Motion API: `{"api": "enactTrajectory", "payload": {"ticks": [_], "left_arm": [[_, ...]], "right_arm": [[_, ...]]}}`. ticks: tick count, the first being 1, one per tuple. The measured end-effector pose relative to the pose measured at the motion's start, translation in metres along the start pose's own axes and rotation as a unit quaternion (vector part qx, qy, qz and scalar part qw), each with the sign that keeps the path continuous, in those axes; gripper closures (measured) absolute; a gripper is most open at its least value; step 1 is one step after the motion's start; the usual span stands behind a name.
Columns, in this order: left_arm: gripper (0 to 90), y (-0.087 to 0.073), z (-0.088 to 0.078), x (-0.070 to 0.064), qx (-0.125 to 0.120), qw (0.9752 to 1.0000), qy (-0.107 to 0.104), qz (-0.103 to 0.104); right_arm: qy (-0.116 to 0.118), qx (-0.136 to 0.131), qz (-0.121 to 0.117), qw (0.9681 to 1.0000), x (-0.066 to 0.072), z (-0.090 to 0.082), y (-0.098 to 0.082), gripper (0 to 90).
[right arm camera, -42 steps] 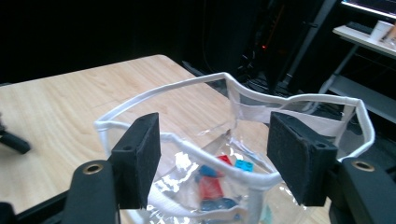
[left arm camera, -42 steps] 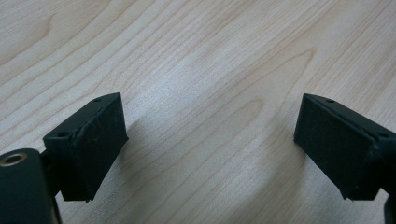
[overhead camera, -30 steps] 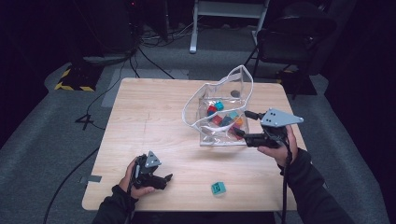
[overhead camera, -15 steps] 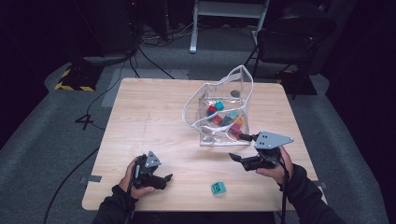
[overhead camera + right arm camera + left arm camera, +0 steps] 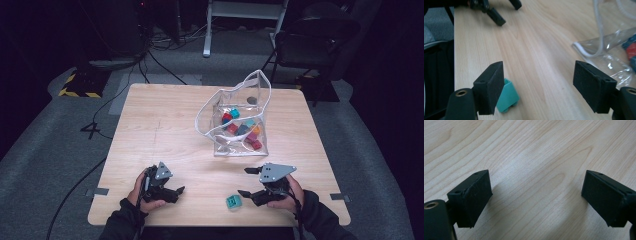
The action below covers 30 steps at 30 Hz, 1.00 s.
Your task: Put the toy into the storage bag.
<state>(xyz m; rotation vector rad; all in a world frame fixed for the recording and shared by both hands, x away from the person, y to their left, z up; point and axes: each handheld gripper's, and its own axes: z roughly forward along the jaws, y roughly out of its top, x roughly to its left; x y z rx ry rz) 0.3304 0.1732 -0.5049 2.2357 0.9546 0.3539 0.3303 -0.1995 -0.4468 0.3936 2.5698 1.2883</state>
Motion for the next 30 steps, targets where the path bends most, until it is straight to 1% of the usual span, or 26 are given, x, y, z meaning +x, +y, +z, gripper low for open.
{"api": "enactTrajectory", "payload": {"ticks": [3,5,8,12,16,22,24,30], "left_arm": [[9.6,0.000,0.000,0.000,0.000,1.0000,0.000,0.000],[9.6,0.000,0.000,0.000,0.000,1.0000,0.000,0.000],[9.6,0.000,0.000,0.000,0.000,1.0000,0.000,0.000],[9.6,0.000,0.000,0.000,0.000,1.0000,0.001,0.001],[9.6,0.000,0.000,0.000,0.000,1.0000,0.000,0.000],[9.5,0.000,0.000,0.000,0.000,1.0000,0.000,0.000],[9.5,0.000,0.000,0.000,0.000,1.0000,0.000,0.000],[9.5,0.000,0.000,0.000,0.000,1.0000,0.000,0.000]], "right_arm": [[0.004,0.009,0.003,0.9999,0.003,0.004,-0.005,26.0],[0.010,0.008,0.005,0.9999,0.005,0.005,-0.008,26.1],[0.020,0.014,0.004,0.9997,0.009,0.009,-0.013,26.1],[0.039,0.026,-0.007,0.9989,0.013,0.016,-0.020,26.4],[0.052,0.035,-0.014,0.9979,0.016,0.025,-0.025,26.5],[0.060,0.049,-0.018,0.9968,0.020,0.033,-0.028,27.1],[0.058,0.054,-0.021,0.9967,0.021,0.036,-0.029,27.4],[0.062,0.062,-0.021,0.9959,0.024,0.044,-0.032,28.5]]}}
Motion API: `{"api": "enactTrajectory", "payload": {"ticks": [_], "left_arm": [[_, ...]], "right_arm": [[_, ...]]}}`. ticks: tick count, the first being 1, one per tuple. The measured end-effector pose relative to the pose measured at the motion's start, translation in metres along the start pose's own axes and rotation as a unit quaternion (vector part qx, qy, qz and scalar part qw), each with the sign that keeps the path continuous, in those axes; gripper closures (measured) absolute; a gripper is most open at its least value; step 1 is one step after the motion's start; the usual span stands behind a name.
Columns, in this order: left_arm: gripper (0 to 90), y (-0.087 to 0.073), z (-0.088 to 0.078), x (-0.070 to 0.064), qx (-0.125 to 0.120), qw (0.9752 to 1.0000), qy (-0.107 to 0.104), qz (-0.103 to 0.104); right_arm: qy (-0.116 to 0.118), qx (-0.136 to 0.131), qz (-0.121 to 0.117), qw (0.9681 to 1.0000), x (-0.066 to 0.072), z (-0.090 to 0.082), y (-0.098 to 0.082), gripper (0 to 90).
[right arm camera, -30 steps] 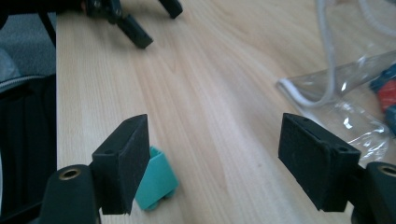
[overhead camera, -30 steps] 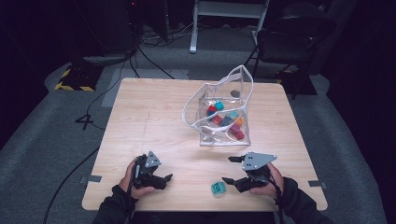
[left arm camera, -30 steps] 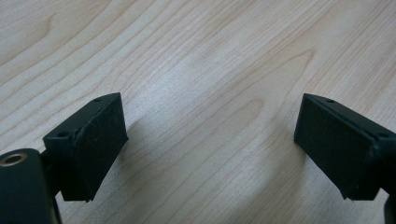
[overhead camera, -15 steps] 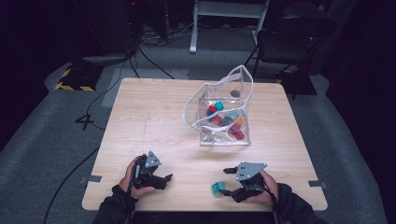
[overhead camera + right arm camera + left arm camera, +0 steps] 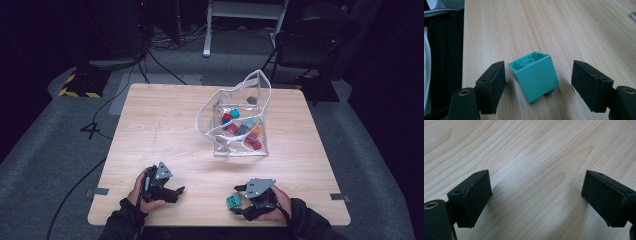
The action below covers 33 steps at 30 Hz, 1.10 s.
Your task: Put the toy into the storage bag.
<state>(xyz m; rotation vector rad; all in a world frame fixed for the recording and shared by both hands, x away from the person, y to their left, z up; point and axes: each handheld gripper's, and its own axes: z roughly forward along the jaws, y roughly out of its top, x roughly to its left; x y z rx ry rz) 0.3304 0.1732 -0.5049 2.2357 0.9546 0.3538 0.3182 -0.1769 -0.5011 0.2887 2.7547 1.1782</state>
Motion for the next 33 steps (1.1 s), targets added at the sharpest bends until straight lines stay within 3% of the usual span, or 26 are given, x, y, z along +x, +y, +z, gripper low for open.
{"api": "enactTrajectory", "payload": {"ticks": [4,9,12,23,33], "left_arm": [[9.6,0.000,0.000,0.000,0.000,1.0000,0.000,0.000],[9.5,0.000,0.000,0.000,0.000,1.0000,0.000,0.000],[9.5,0.000,0.000,0.000,0.000,1.0000,0.000,0.000],[9.5,0.000,0.000,0.000,0.000,1.0000,0.001,0.001],[9.5,0.000,0.000,0.000,0.000,1.0000,0.000,0.000]], "right_arm": [[-0.005,-0.006,0.008,0.9999,-0.001,0.002,0.000,32.0],[-0.004,-0.017,0.009,0.9998,-0.002,0.000,-0.002,51.7],[-0.004,-0.020,0.005,0.9998,-0.001,0.000,-0.003,58.3],[-0.028,-0.025,0.022,0.9991,-0.008,-0.007,-0.005,59.1],[-0.065,-0.058,0.047,0.9951,-0.025,-0.035,-0.006,59.1]]}}
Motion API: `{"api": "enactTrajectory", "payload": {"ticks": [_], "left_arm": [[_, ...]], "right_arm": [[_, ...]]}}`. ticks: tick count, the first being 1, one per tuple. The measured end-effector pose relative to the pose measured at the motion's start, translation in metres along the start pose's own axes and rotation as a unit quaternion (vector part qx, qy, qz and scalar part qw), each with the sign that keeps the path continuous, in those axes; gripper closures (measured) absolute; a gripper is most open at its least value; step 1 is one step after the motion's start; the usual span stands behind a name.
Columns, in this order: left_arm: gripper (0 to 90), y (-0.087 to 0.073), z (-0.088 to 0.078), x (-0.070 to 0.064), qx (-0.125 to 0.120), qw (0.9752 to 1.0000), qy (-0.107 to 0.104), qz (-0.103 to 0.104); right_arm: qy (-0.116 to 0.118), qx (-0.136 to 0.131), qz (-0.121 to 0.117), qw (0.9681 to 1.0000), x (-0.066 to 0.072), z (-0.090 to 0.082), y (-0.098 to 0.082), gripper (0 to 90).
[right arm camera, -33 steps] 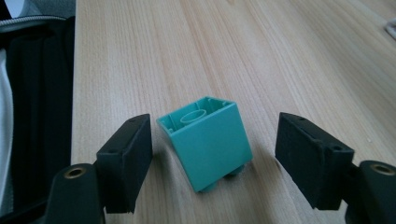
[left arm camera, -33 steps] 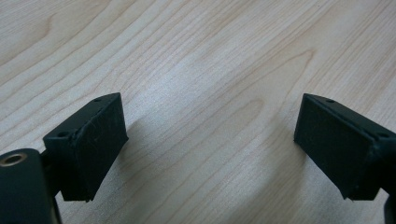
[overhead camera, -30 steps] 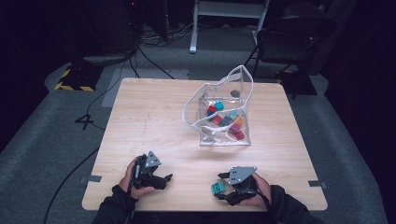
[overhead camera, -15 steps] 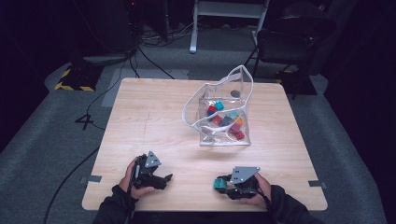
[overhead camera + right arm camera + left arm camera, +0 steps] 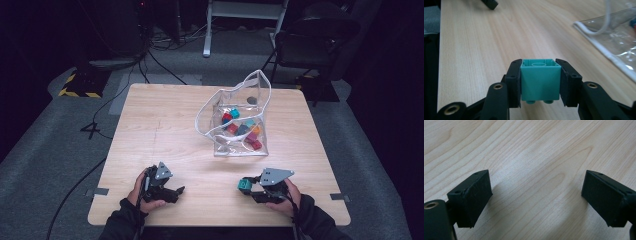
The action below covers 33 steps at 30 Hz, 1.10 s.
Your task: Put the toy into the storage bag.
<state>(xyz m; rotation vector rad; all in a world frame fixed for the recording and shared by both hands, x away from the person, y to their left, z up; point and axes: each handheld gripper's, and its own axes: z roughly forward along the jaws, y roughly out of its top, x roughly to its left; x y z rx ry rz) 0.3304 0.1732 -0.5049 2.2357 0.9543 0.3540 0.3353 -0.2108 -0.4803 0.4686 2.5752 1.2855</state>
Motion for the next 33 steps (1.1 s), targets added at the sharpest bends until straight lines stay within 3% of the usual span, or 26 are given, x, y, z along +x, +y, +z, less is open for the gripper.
{"api": "enactTrajectory", "payload": {"ticks": [10,21,33], "left_arm": [[9.6,0.000,0.000,0.000,0.000,1.0000,0.000,0.000],[9.5,0.000,0.000,0.000,0.000,1.0000,0.000,0.000],[9.5,0.000,0.000,0.000,0.000,1.0000,0.000,0.000]], "right_arm": [[-0.032,-0.034,0.043,0.9980,-0.024,-0.028,0.002,59.1],[-0.089,-0.052,0.060,0.9929,-0.040,-0.047,0.008,59.1],[-0.130,-0.083,0.064,0.9860,-0.058,-0.074,0.031,59.1]]}}
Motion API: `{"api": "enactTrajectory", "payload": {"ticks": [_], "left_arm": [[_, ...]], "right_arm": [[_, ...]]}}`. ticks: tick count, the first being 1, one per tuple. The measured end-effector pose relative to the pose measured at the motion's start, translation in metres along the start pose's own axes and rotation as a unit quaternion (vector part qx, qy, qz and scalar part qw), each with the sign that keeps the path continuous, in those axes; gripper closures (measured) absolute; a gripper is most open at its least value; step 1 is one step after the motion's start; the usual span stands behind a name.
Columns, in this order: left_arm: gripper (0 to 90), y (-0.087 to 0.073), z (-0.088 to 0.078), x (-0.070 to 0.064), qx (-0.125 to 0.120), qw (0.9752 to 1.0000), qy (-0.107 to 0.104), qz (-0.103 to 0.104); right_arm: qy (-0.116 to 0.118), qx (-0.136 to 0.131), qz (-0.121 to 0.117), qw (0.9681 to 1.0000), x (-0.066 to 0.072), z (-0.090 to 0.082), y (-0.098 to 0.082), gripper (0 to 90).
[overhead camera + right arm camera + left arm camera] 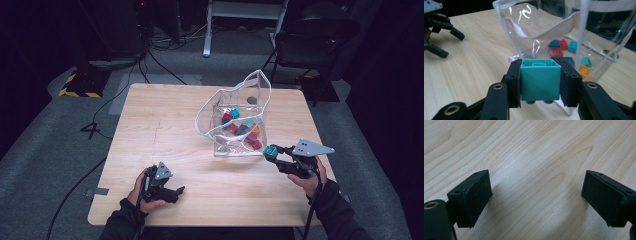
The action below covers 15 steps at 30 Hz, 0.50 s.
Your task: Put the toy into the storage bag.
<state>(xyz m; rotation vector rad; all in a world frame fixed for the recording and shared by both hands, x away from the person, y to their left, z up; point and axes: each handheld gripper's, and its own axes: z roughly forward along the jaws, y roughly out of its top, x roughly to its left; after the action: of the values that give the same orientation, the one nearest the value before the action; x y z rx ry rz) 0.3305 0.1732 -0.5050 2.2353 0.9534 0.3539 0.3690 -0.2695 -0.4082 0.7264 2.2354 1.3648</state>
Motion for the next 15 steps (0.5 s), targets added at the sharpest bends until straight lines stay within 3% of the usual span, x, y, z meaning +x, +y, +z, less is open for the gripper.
{"api": "enactTrajectory", "payload": {"ticks": [15], "left_arm": [[9.5,0.000,0.000,0.000,0.000,1.0000,0.000,0.000]], "right_arm": [[-0.024,-0.020,-0.007,0.9995,-0.010,-0.010,0.031,59.1]]}}
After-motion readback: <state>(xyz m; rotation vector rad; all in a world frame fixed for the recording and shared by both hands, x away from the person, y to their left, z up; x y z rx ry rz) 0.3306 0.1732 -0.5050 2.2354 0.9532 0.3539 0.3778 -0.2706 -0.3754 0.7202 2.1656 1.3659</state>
